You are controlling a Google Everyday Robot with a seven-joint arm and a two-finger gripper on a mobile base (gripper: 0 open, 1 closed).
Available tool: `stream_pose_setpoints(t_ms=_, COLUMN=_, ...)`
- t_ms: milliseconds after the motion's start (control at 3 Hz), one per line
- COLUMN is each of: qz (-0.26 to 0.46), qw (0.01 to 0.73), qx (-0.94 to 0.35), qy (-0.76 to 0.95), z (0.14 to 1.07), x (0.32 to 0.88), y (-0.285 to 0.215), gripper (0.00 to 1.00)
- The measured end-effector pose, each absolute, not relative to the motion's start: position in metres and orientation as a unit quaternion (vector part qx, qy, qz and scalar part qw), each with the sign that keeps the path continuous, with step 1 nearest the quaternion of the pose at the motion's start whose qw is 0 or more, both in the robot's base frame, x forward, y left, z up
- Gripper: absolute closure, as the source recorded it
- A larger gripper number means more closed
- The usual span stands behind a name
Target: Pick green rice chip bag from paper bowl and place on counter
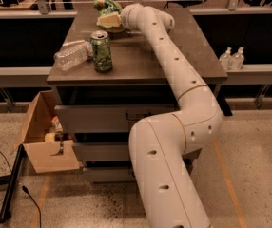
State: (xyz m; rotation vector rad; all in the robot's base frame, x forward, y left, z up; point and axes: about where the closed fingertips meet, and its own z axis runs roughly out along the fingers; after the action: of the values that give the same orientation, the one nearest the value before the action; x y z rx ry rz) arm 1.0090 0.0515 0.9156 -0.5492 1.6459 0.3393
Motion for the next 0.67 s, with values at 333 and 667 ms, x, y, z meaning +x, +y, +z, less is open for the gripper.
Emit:
stream_pose_setpoints(t_ms=333, qz=0.146, qw=0.613, qx=-0.253, qy=0.734, z=0.902, x=1.005, y=0.052, gripper=0.0)
stream_pose_setpoints(t_ms=667, qz=0.154, qw=0.587, qx=-0.272, qy=0.747, z=0.886, x=0.996, y=0.056, gripper=0.18)
